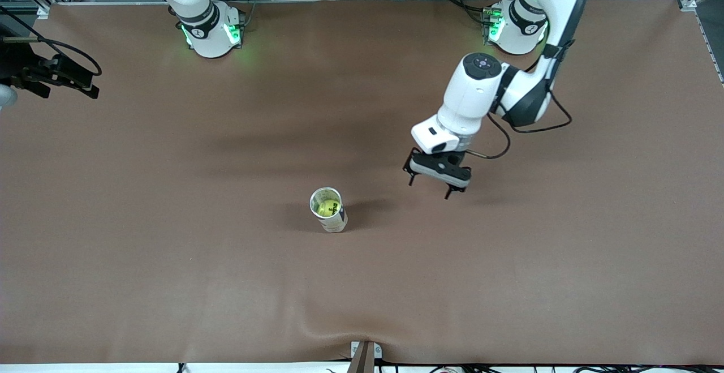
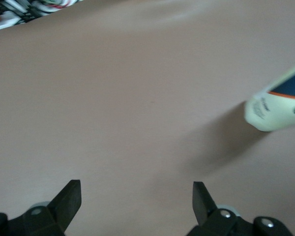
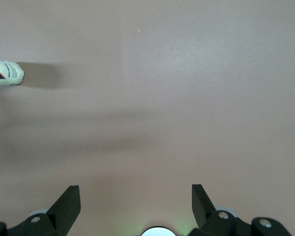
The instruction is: Insert tennis ball vertically with right arm
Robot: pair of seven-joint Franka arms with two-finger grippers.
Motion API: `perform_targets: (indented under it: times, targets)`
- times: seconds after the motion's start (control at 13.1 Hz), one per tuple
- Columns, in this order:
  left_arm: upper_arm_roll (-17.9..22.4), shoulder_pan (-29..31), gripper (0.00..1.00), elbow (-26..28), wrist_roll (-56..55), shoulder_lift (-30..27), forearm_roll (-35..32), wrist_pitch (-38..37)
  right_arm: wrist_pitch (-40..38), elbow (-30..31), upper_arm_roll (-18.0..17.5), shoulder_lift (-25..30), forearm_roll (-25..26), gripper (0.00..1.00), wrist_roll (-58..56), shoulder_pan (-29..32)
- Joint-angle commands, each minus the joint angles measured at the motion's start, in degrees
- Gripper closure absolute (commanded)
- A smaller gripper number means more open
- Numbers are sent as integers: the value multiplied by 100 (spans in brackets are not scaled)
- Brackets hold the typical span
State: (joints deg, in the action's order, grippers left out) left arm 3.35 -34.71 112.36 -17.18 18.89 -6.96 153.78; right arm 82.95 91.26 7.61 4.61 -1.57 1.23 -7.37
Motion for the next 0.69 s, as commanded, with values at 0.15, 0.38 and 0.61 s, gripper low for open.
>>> perform_targets:
  times: [0.15, 0.38, 0.61]
  targets:
    - [-45, 499, 0, -1346, 214, 27, 351, -2006, 116, 208, -128, 154, 69, 0, -211, 157]
    - [-28, 982, 0, -2207, 636, 27, 757, -3429, 134, 199, -128, 127, 69, 0, -211, 149]
    - [-37, 1544, 0, -2482, 699, -297, 767, -4398, 108, 199, -101, 119, 69, 0, -220, 122]
